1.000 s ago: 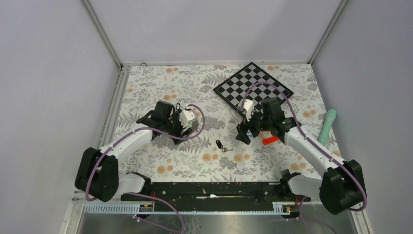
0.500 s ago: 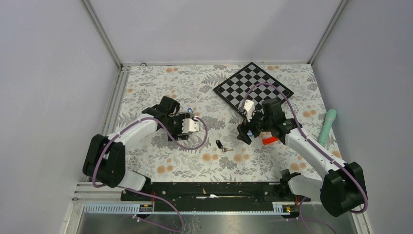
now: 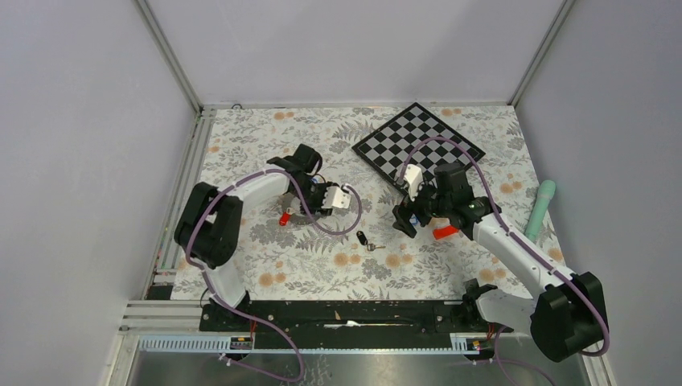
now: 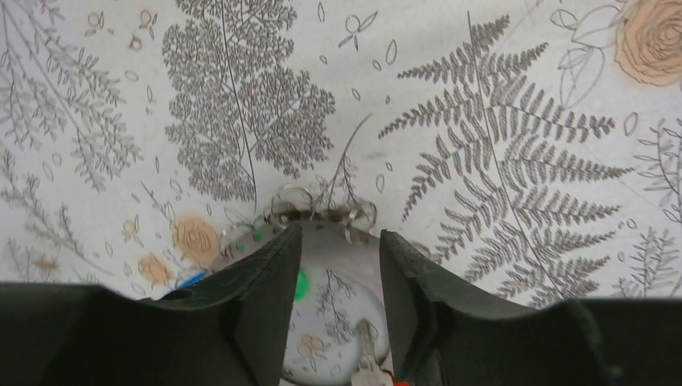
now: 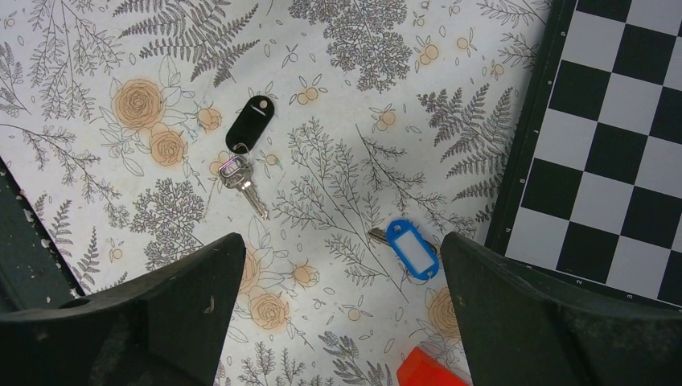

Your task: Put the keys on the keyring

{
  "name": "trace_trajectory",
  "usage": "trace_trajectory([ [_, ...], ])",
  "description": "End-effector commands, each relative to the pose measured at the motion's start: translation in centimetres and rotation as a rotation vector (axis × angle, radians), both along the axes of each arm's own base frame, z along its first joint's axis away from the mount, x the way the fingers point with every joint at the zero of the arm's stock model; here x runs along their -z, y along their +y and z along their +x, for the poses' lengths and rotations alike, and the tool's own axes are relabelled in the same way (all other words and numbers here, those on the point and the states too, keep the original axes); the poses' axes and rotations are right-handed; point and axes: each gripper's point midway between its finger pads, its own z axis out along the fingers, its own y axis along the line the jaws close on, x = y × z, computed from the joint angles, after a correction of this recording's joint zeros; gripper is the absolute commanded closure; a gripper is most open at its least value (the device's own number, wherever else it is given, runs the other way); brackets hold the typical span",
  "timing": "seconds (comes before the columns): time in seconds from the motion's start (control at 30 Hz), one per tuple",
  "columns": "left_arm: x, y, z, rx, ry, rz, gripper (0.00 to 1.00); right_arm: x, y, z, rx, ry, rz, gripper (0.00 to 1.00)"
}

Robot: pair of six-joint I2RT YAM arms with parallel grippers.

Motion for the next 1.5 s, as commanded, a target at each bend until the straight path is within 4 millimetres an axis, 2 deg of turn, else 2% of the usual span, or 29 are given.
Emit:
trace_trajectory([
  [0.0, -0.6, -2.4, 0.5, 0.078, 0.013, -0.029, 0.56, -1.1, -0.2, 0.6, 0.005, -0.064, 0.006, 0.01],
  [0.2, 1.2, -2.4, -0.3, 0.109, 0.061, 0.039, 0.60, -1.1, -0.3, 0.6, 0.006, -0.064, 0.010, 0.01],
  [0.47, 1.6, -1.6, -0.8, 0.123, 0.075, 0.079, 0.58, -0.7, -0.3, 0.5, 0.002, -0.051, 0.003, 0.01],
  [0.63, 1.9, -1.2, -0.4, 0.120, 0.059, 0.109, 0.55, -0.8, -0.3, 0.6, 0.002, -0.054, 0.005, 0.01],
  [0.8, 1.4, -1.6, 0.2, 0.113, 0.049, 0.096, 0.52, -0.7, -0.3, 0.5, 0.001, -0.050, 0.002, 0.01],
  [1.1, 1.7, -1.2, 0.3, 0.113, 0.061, 0.129, 0.74, -0.5, -0.4, 0.5, 0.000, -0.048, -0.003, 0.01],
  [1.4, 2.4, -0.7, 0.0, 0.121, 0.088, 0.162, 0.76, -0.4, -0.5, 0.6, 0.001, -0.045, -0.009, 0.01],
  [1.47, 2.5, -0.7, 0.0, 0.119, 0.091, 0.163, 0.80, -0.3, -0.5, 0.5, 0.002, -0.040, -0.010, 0.01],
])
